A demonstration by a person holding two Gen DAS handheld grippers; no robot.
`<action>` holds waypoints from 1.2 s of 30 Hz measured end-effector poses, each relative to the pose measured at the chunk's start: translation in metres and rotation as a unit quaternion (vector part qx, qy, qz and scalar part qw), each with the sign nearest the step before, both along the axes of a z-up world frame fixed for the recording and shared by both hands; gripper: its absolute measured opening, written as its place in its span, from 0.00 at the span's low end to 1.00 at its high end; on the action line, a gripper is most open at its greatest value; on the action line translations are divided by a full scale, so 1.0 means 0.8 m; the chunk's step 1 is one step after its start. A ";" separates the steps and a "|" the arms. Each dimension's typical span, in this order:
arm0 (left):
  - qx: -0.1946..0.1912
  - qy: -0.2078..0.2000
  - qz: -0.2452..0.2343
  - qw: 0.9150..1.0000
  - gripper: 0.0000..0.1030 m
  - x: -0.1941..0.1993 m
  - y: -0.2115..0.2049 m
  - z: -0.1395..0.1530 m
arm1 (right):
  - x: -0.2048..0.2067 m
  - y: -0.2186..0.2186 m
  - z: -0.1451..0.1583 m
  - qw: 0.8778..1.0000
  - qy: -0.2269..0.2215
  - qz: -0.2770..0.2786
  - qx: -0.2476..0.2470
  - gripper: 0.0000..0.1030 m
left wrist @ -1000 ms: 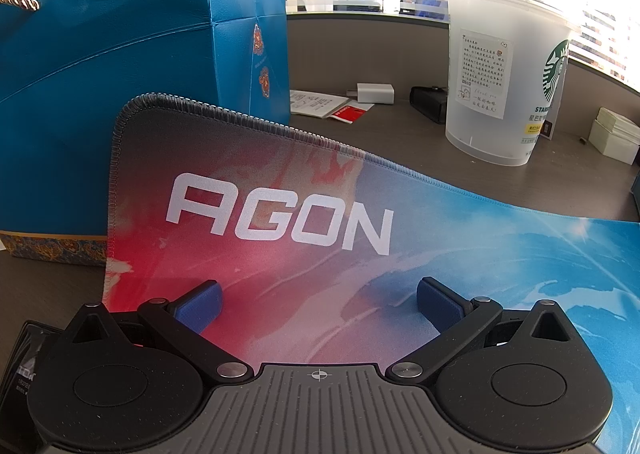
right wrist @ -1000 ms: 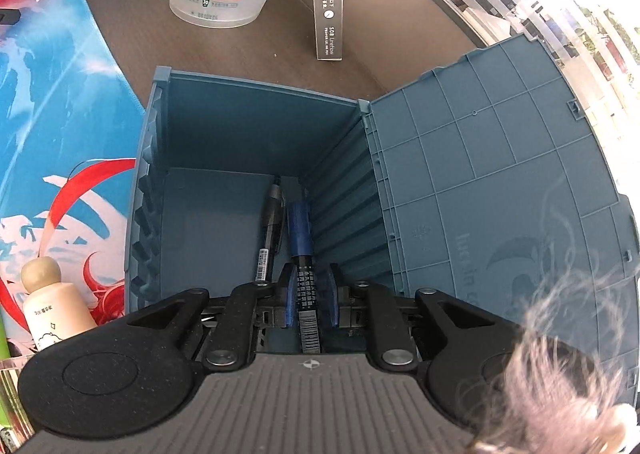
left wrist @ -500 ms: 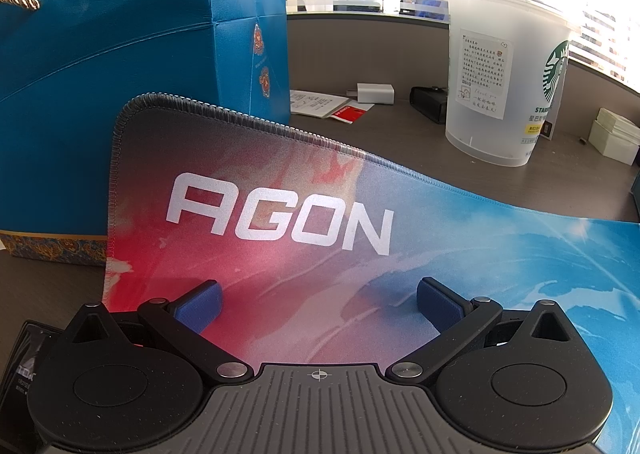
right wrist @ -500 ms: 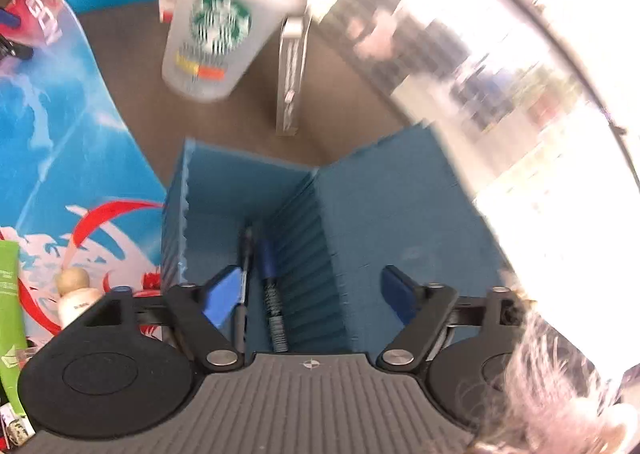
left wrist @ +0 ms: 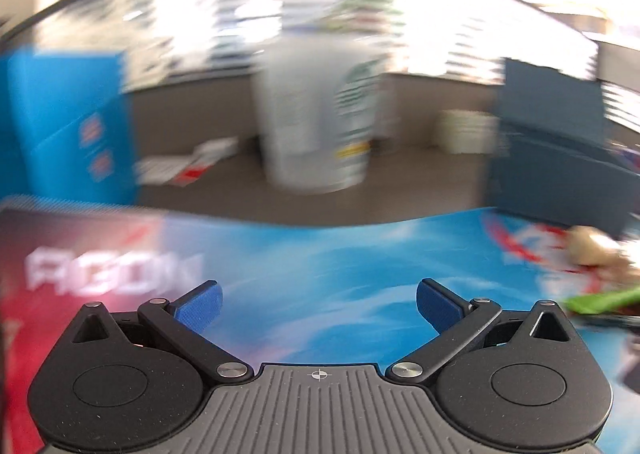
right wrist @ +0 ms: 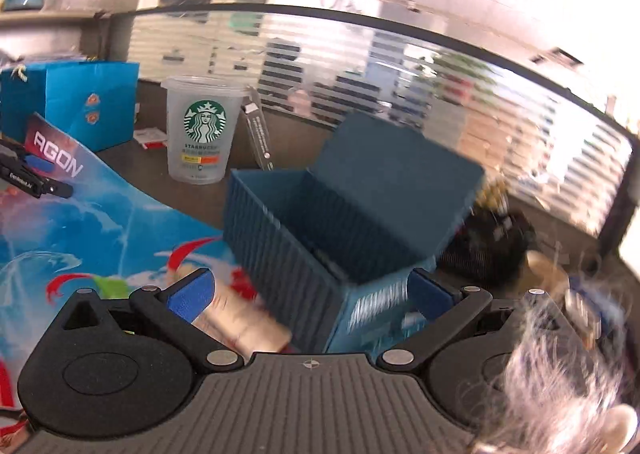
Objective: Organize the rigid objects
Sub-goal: 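Reach the left gripper to the pile and grasp a black pen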
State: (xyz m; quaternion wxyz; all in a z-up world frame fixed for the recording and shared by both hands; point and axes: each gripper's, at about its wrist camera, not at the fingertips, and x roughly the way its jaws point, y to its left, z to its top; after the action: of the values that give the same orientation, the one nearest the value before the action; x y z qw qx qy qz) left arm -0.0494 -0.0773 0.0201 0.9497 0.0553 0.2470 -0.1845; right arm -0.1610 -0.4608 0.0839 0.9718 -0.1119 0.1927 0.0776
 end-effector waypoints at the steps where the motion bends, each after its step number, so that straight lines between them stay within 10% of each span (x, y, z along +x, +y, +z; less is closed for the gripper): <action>1: -0.005 -0.008 -0.029 1.000 1.00 -0.009 -0.014 0.004 | -0.010 -0.003 -0.007 1.000 -0.003 -0.006 0.016 1.00; 7: 0.003 -0.038 -0.244 0.969 1.00 -0.063 -0.102 0.012 | -0.053 -0.021 -0.043 0.991 -0.003 -0.041 0.124 1.00; 13: 0.047 -0.031 -0.439 0.897 1.00 -0.106 -0.161 0.005 | -0.083 -0.041 -0.060 0.979 -0.007 -0.066 0.190 1.00; 16: 0.049 0.004 -0.478 0.877 1.00 -0.113 -0.173 0.001 | -0.086 -0.042 -0.063 0.977 -0.010 -0.065 0.200 1.00; 25: 0.036 0.112 -0.466 0.877 1.00 -0.054 -0.201 -0.019 | -0.090 -0.048 -0.079 0.971 -0.006 -0.060 0.230 1.00; 36: 0.094 0.069 -0.504 0.856 1.00 -0.050 -0.229 -0.018 | -0.088 -0.063 -0.097 0.958 0.019 -0.064 0.279 1.00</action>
State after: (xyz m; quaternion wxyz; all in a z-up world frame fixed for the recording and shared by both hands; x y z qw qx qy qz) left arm -0.0895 -0.2608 0.0057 0.6976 0.2487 0.2663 -0.6169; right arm -0.2316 -0.5113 0.0066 0.9634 0.1778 0.1887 0.0686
